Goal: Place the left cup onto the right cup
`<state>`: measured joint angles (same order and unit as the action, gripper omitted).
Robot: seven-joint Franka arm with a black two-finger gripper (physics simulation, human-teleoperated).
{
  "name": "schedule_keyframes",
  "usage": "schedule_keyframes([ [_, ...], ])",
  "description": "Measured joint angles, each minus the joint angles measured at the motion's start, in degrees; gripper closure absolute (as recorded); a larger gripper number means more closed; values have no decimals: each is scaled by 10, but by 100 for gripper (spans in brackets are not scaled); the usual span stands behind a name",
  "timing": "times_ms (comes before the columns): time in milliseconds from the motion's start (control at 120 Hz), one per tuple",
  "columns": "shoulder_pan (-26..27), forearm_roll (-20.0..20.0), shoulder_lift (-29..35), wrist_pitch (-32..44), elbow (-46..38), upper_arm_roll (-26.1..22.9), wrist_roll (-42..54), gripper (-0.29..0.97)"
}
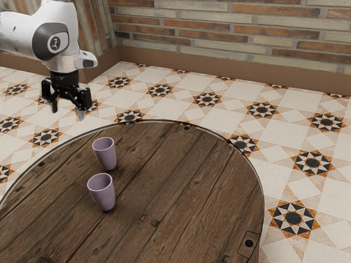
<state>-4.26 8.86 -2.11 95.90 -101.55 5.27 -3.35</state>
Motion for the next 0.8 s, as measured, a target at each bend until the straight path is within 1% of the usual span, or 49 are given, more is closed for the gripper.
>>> schedule_keyframes([
  [192, 5, -42, -10, 60, -61, 0, -4, 0],
  [283, 13, -64, -19, 84, -72, -1, -6, 0],
  [417, 16, -85, -30, 112, -93, -1, -9, 0],
  [600, 17, -99, -51, 154, -103, -4, -11, 0],
  [800, 14, -104, -86, 203, -92, -5, -11, 0],
])
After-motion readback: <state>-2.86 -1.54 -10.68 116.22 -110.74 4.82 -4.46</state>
